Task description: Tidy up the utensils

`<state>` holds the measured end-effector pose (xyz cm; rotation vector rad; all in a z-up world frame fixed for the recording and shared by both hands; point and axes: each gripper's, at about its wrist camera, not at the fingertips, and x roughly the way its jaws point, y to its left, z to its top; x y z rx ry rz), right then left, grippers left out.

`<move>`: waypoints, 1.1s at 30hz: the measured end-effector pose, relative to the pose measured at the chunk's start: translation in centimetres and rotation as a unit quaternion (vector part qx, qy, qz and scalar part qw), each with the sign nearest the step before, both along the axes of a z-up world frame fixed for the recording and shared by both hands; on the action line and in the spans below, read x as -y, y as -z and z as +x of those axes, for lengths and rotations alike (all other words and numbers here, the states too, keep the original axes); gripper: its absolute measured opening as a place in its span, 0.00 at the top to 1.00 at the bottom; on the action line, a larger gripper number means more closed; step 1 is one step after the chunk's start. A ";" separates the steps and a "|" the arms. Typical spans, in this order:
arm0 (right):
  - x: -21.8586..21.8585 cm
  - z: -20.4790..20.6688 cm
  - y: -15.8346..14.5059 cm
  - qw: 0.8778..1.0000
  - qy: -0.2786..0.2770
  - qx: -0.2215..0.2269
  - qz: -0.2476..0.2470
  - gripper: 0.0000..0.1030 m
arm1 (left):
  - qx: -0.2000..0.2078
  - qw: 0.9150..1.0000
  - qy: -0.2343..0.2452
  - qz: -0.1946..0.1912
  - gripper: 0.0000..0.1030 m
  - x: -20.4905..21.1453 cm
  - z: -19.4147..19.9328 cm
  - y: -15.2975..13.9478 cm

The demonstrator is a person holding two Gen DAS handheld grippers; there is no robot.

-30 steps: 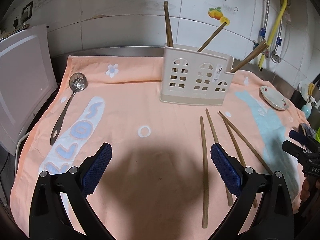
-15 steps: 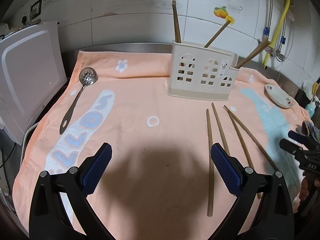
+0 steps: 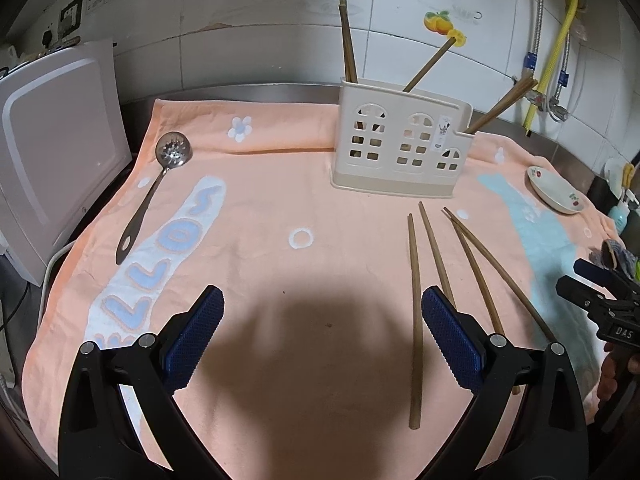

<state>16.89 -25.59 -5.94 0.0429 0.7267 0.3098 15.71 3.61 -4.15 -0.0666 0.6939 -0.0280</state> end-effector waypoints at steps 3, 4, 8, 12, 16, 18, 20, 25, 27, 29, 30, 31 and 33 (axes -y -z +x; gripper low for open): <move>0.2 -0.1 0.0 1.000 0.002 0.000 0.002 0.13 | -0.003 1.000 0.001 0.000 0.05 0.2 0.1 0.1; 0.3 -0.2 0.0 1.000 0.002 -0.001 0.003 0.13 | -0.004 1.000 0.002 0.001 0.05 0.3 0.1 0.1; 0.5 -0.4 0.1 1.000 0.003 -0.002 0.005 0.13 | -0.003 1.000 0.003 0.004 0.05 0.6 0.0 0.2; 0.6 -0.5 0.2 1.000 0.003 -0.003 0.005 0.13 | -0.005 1.000 0.001 0.004 0.05 0.6 0.0 0.3; 0.5 -0.7 0.3 1.000 0.002 -0.005 0.006 0.13 | -0.005 1.000 0.001 0.004 0.05 0.7 -0.1 0.3; 0.5 -0.7 0.3 1.000 0.002 -0.005 0.006 0.13 | -0.005 1.000 0.002 0.005 0.05 0.7 -0.2 0.3; 0.5 -0.7 0.3 1.000 0.002 -0.005 0.006 0.13 | -0.004 1.000 0.002 0.004 0.05 0.7 -0.2 0.3; 0.4 -0.8 0.5 1.000 0.001 -0.006 0.006 0.13 | -0.004 1.000 0.002 0.003 0.05 0.7 -0.3 0.3; 0.3 -0.8 0.6 1.000 0.000 -0.007 0.005 0.13 | -0.005 1.000 0.001 0.003 0.05 0.8 -0.3 0.3; 0.2 -0.8 0.7 1.000 -0.001 -0.009 0.005 0.13 | -0.005 1.000 0.000 0.002 0.05 0.8 -0.3 0.4; 0.2 -0.9 0.8 1.000 -0.001 -0.009 0.005 0.13 | -0.005 1.000 0.000 0.002 0.05 0.8 -0.3 0.4; 0.2 -0.9 0.8 1.000 -0.002 -0.009 0.005 0.13 | -0.005 1.000 0.000 0.002 0.05 0.7 -0.3 0.4; 0.1 -0.9 0.9 1.000 -0.003 -0.010 0.005 0.13 | -0.006 1.000 0.000 0.002 0.05 0.7 -0.4 0.5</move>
